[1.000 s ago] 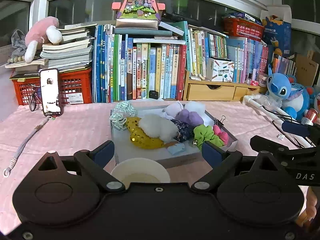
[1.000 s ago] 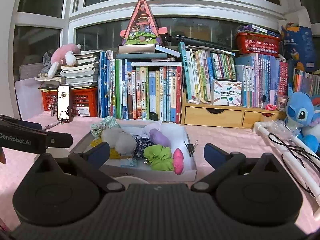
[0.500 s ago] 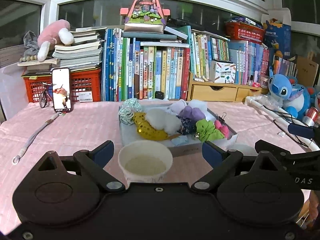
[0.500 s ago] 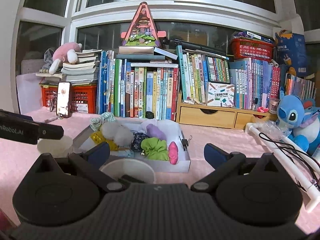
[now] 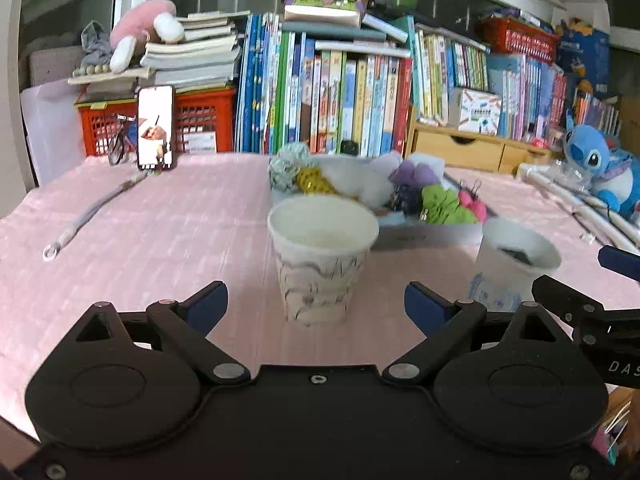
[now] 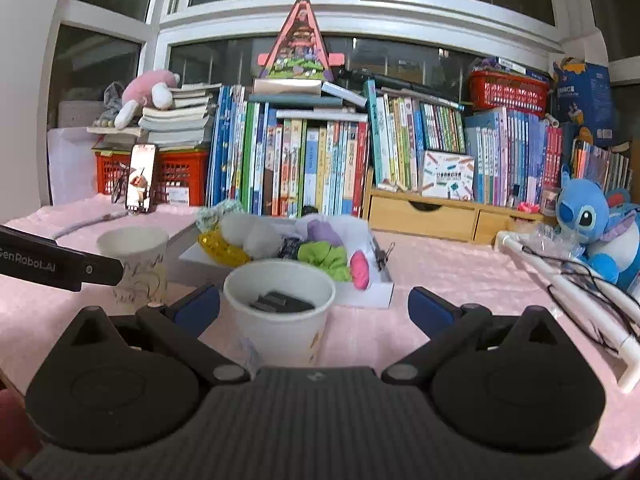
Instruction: Organize soft objects
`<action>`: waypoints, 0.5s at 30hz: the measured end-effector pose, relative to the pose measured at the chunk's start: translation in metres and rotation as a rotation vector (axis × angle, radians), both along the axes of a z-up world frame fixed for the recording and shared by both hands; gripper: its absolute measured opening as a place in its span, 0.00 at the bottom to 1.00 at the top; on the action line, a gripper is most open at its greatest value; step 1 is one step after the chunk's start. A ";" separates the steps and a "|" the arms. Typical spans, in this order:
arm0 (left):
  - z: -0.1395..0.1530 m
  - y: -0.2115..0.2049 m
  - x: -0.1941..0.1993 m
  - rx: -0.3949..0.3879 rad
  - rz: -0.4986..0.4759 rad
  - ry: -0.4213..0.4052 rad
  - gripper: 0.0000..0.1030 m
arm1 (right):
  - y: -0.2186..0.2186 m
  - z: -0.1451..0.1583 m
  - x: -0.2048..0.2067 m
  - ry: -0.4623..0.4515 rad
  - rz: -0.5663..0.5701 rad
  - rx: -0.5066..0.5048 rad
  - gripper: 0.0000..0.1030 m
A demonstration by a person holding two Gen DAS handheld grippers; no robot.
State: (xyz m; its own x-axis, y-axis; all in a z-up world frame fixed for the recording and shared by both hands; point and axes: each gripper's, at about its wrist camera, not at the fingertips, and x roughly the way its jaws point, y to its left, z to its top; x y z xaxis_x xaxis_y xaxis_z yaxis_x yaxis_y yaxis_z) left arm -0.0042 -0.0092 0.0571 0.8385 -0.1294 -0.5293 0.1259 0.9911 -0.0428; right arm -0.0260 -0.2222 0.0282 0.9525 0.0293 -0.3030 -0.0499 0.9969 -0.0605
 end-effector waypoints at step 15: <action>-0.044 -0.008 0.014 0.026 0.014 0.127 0.92 | 0.002 -0.045 0.012 0.174 -0.034 0.024 1.00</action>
State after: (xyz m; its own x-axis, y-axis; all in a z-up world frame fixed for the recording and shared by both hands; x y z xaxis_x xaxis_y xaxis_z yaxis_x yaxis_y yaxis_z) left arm 0.0095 -0.0177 0.0126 0.7659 -0.1033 -0.6346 0.1075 0.9937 -0.0320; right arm -0.0142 -0.2205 -0.0170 0.8865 0.0075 -0.4628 -0.0243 0.9992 -0.0304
